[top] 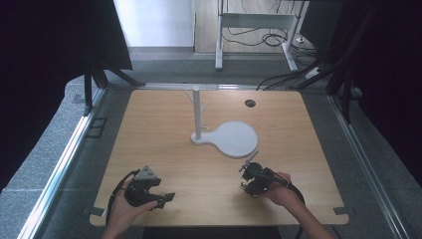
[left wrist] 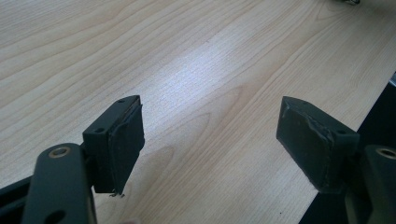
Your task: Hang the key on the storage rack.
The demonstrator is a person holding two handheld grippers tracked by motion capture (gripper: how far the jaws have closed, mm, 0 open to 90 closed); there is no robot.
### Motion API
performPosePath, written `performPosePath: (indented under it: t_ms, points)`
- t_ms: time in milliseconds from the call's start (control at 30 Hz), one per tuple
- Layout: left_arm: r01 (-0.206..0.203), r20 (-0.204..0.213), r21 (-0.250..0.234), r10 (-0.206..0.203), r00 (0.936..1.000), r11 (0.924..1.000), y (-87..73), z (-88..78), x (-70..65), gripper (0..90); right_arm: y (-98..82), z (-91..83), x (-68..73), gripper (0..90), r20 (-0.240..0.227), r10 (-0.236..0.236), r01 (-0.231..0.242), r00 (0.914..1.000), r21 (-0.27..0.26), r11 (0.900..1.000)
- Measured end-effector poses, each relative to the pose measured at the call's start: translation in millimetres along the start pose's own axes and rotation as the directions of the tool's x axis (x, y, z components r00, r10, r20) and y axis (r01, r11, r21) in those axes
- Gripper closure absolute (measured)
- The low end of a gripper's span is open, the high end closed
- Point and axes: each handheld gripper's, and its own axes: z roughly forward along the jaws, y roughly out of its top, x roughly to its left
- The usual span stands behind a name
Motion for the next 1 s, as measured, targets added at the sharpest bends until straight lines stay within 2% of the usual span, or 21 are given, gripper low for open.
performPosePath:
  t_ms: [67,233,533,700,1000]
  points:
    - [0.001,-0.001,0.000,-0.001,1.0000,1.0000,-0.1,0.0,0.2,23.8,-0.4,0.5,0.6,79.3,0.014,-0.005,0.005,0.9999,0.007,1.000]
    - [0.003,-0.001,0.001,-0.003,1.0000,1.0000,-0.3,0.5,0.6,23.8,-1.3,0.5,0.6,84.2,0.014,-0.008,0.008,0.9999,0.014,1.000]
    - [0.001,-0.001,0.004,-0.001,1.0000,1.0000,-0.4,0.8,0.8,23.8,-2.0,0.0,0.4,84.4,0.013,-0.016,0.016,0.9998,0.016,1.000]
    - [0.003,-0.002,0.004,-0.003,1.0000,1.0000,-0.5,1.1,0.9,23.8,-0.7,-5.6,-1.7,84.4,0.007,-0.014,0.014,0.9999,-0.001,1.000]
    - [-0.002,-0.001,0.006,0.002,1.0000,1.0000,0.0,1.9,-0.5,23.8,5.7,-26.7,-8.2,84.5,0.018,-0.002,0.003,0.9998,-0.071,0.997]
